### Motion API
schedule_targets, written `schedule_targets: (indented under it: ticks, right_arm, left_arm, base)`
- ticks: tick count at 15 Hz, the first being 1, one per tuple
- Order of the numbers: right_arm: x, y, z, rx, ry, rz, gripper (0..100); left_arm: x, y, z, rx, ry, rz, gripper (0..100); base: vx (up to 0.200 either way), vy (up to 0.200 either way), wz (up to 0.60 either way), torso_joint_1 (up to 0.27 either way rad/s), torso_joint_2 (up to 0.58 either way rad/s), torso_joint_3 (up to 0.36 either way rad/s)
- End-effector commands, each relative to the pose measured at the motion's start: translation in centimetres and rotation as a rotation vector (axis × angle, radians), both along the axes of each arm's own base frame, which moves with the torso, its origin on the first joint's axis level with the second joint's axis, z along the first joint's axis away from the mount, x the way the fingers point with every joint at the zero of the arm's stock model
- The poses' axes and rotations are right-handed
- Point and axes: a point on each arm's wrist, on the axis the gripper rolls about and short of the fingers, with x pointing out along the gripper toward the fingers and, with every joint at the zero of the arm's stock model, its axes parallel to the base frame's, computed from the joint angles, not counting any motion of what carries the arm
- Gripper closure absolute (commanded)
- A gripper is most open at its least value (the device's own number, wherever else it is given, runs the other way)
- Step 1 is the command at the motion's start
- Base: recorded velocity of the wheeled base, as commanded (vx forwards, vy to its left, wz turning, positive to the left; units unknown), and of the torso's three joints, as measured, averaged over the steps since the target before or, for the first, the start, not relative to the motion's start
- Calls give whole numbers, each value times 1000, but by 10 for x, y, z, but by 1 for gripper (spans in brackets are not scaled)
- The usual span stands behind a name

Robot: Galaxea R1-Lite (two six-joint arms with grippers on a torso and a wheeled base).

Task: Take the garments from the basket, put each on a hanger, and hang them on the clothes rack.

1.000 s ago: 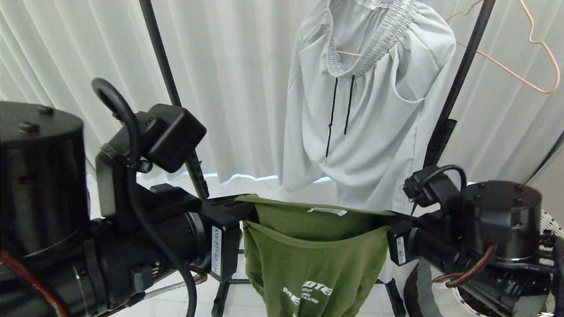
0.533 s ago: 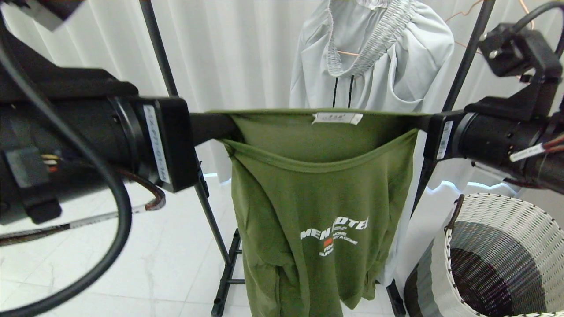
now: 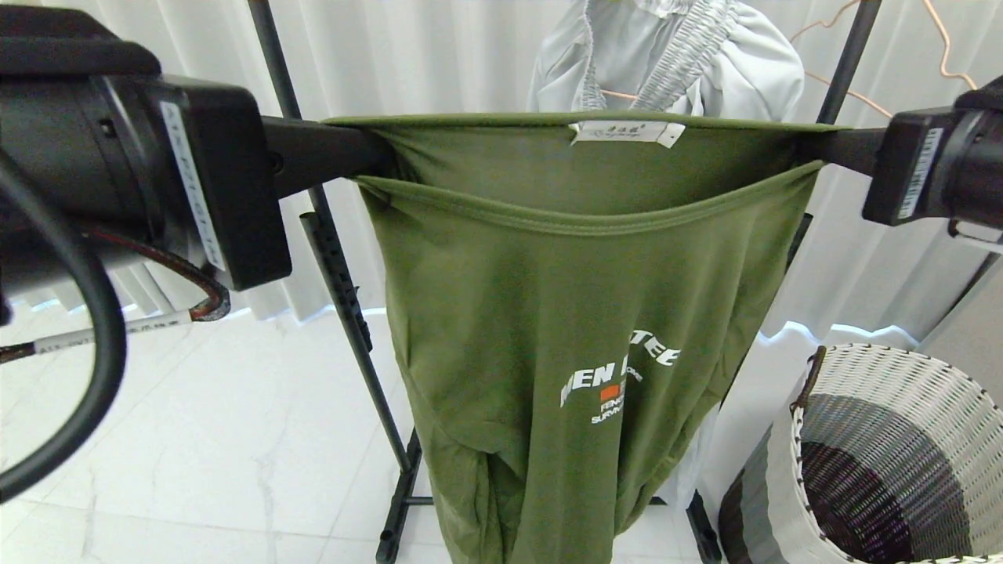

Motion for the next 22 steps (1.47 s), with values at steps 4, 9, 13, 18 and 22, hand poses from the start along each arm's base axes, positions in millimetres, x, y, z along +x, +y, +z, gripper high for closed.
schedule_targets:
  ticks: [4,9,13,18,22]
  right_arm:
    - [-71,-56,19,-14,15,235,100]
    - [-105,-61,7,-78,90,539,100]
    - [-104,-60,-6,-110,116,522,100]
    - [-102,-66,-10,-117,108,361,100]
    - [-60,-42,-6,-85,81,162,100]
  left_arm:
    - [16,-23,4,5,-127,-3,100]
    - [34,-36,7,-41,-158,86,100]
    - [34,-30,8,-47,-157,120,100]
    - [18,-9,6,-11,-82,126,100]
    - [-24,17,-4,52,62,30,100]
  base:
    - [0,0,0,0,0,0]
    - [0,0,0,0,0,0]
    - [0,0,0,0,0,0]
    - [0,0,0,0,0,0]
    - [0,0,0,0,0,0]
